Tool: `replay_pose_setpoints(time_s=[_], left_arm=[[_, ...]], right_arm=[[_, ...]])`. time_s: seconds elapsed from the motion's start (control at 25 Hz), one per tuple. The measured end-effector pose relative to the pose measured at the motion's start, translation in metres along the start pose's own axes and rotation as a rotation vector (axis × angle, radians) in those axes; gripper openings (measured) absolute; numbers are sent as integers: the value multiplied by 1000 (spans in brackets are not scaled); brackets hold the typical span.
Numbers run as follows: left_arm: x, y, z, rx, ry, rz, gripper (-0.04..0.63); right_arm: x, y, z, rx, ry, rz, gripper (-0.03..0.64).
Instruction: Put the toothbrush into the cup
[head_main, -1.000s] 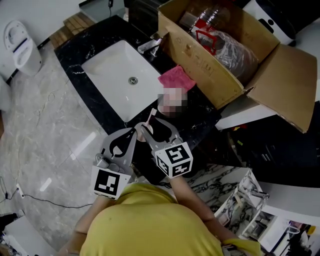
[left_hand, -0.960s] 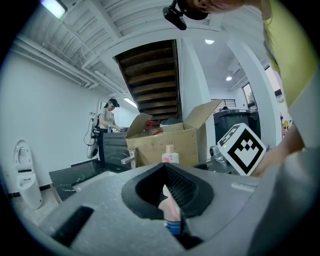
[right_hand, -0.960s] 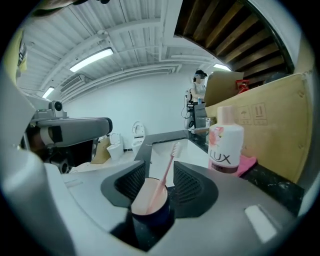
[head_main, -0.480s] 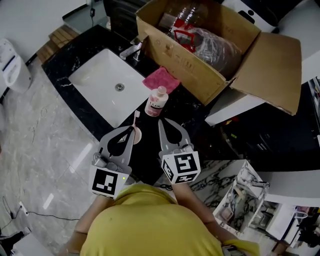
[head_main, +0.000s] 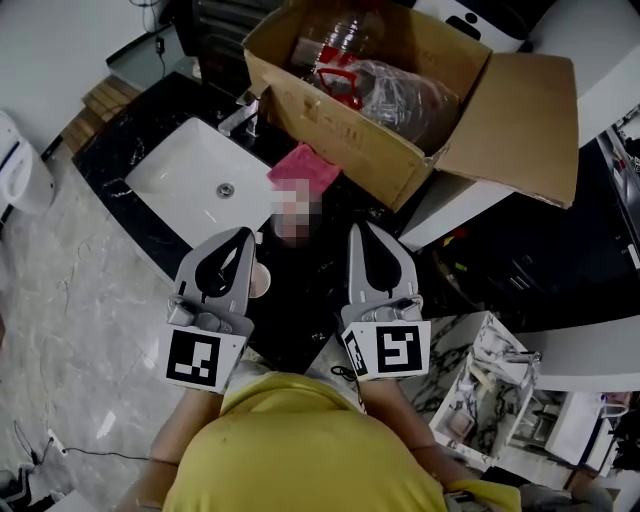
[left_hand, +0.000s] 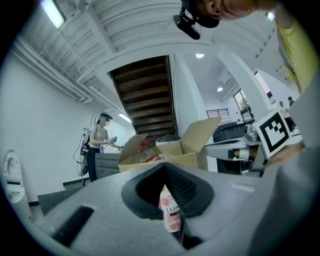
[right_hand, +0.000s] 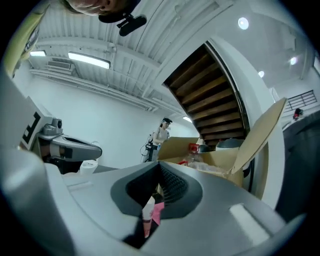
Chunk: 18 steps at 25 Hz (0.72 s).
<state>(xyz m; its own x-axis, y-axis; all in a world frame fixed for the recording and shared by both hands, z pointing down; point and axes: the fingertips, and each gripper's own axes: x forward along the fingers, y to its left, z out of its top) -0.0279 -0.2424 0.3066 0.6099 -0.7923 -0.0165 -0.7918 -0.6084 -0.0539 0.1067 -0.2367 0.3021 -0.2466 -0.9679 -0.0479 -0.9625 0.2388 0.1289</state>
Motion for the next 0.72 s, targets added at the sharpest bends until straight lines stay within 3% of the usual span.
replay_pose_setpoints(time_s=[0.2, 0.72], left_arm=[[2, -3, 19, 5, -6, 2, 2], [1, -18, 28, 18, -13, 26, 2]], right_arm=[[-9, -11, 19, -4, -28, -20, 12], [-20, -23, 5, 42, -3, 6, 12]])
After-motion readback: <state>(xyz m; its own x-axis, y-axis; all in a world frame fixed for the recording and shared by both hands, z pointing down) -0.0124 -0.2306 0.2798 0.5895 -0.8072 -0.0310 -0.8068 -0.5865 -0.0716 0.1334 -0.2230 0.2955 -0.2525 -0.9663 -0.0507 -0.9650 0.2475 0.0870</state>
